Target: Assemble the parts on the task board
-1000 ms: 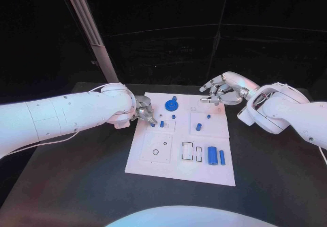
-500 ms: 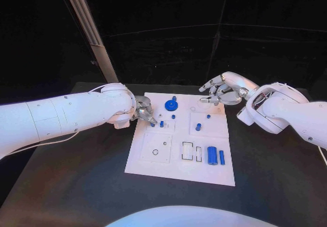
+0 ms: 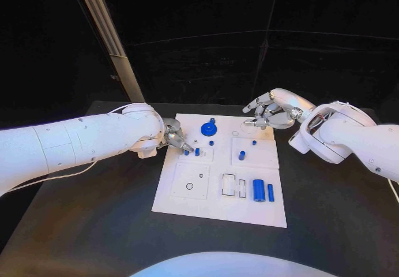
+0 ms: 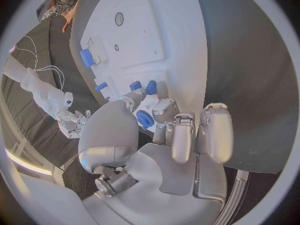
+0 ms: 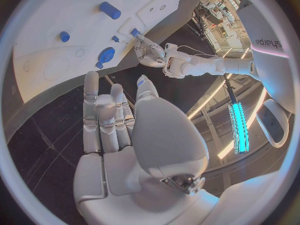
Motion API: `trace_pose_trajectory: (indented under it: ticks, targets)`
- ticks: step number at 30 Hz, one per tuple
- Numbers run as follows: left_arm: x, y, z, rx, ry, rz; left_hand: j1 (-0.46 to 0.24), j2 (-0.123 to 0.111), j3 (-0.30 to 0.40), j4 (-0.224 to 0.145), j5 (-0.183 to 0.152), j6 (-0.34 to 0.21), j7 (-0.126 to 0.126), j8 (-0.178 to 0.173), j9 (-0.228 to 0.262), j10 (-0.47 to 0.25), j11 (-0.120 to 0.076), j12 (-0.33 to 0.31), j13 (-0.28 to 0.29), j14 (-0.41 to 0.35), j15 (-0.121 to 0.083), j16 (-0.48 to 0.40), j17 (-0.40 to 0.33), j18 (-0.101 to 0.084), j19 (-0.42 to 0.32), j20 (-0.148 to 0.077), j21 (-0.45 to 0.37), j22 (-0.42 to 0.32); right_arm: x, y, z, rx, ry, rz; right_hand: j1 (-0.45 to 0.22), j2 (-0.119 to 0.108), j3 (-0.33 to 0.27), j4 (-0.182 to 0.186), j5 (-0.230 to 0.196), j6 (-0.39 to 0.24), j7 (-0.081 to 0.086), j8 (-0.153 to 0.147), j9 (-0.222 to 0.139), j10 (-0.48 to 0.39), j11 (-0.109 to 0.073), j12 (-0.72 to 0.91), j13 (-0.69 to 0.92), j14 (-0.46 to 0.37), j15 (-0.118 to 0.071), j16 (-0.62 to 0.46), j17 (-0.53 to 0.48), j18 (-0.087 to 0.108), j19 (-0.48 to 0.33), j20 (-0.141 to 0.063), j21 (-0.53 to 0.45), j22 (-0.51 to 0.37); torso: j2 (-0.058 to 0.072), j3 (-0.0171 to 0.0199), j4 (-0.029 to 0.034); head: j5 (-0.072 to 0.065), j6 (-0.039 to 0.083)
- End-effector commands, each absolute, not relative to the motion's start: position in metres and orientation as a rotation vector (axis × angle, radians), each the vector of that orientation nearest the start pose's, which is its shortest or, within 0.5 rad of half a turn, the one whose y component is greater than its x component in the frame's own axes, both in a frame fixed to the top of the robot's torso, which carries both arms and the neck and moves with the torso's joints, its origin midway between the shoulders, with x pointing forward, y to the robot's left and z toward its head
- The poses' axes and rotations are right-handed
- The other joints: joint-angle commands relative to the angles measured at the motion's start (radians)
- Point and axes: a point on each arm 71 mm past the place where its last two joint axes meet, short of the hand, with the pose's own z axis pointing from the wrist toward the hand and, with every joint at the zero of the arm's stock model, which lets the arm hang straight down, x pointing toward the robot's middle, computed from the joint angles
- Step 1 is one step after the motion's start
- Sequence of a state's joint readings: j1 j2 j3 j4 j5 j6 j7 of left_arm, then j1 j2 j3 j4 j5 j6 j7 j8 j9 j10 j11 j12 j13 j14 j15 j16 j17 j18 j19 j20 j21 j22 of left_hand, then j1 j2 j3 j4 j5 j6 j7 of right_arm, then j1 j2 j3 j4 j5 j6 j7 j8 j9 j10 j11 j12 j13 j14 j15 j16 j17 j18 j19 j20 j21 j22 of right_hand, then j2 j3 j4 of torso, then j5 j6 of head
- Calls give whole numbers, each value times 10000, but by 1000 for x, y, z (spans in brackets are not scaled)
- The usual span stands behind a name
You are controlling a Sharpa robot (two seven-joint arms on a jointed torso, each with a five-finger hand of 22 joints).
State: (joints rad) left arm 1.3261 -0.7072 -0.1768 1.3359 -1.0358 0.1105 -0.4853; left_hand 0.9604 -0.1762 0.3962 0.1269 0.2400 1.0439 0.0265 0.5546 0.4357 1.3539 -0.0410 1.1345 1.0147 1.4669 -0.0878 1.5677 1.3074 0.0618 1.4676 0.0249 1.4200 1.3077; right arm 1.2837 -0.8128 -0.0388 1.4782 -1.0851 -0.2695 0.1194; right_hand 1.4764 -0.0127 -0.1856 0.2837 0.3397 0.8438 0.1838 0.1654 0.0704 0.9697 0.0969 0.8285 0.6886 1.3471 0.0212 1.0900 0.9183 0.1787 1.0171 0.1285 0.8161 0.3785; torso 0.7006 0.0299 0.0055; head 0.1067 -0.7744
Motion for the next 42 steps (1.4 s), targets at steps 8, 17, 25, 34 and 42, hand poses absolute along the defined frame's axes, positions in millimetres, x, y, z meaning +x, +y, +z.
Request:
trace_pose_trajectory:
  ticks: [8, 17, 25, 34, 42]
  targets:
    - [518, 214, -216, -2930, 22132, -4203, 230, 220, -1743, 652, -707, 12, 56, -187, -136, -242, 46, -196, -245, 1039, -29, 31, 2634, -86, 6, -54, -191, 643, 503, -191, -143, 136, 16491, 9816, -3, 96, -80, 24, 22, -90, 12, 34, 9, -103, 23, 46, -25, -89, 19, -66, -27, 44, 77, 15, -47, -20, -3, -3, 14, -25, 65]
    - [524, 210, -199, -4836, 19862, -8649, 1226, 646, -2986, 1404, -1561, -1641, 874, -1310, -837, -3393, 830, -3496, -3548, -326, 619, -2293, -513, 894, -2795, 476, -4625, -3730, 504, -192, -143, 167, 16518, 9770, -5, 98, -82, 25, 23, -93, 12, 34, 9, -106, 24, 46, -27, -95, 20, -77, -40, 44, 75, 15, -49, -20, 3, 0, 7, -59, 128]
    - [527, 205, -191, -4789, 18697, -10047, 2569, 900, -4039, 1444, -1857, -1985, 1286, -1774, -1493, -4677, 1292, -4619, -4827, -2369, 1048, -5196, -3945, 1199, -3921, 965, -7038, -5630, 504, -192, -144, 171, 16516, 9762, -9, 104, -87, 27, 24, -100, 14, 35, 8, -111, 26, 48, -33, -97, 22, -77, -38, 43, 73, 16, -52, -22, 10, 5, -12, -96, 164]
    - [527, 175, -186, -1116, 17892, -9871, 5007, 1267, -3870, 434, -1860, -1793, 1270, -2063, -2142, -4773, 1340, -5550, -6282, -3095, 1070, -6779, -5947, 1228, -3704, 1007, -8064, -6468, 505, -190, -144, 157, 16462, 9791, 3, 123, -86, 21, 34, -109, 16, 41, 7, -120, 26, 55, -45, -97, 24, -71, -25, 43, 69, 18, -59, -25, 13, -18, -23, -256, 277]
    - [528, 151, -193, 2183, 18006, -8291, 5729, 776, -2664, -177, -1873, -1465, 1266, -2800, -2809, -4625, 1406, -7218, -8008, -2074, 1055, -5887, -5425, 1220, -3041, 937, -7847, -6431, 505, -188, -143, 141, 16377, 9835, 30, 206, -72, 22, 55, -122, 17, 61, 8, -133, 27, 74, -76, -98, 25, -69, -18, 45, 69, 21, -69, -29, 13, -8, -20, -319, 346]
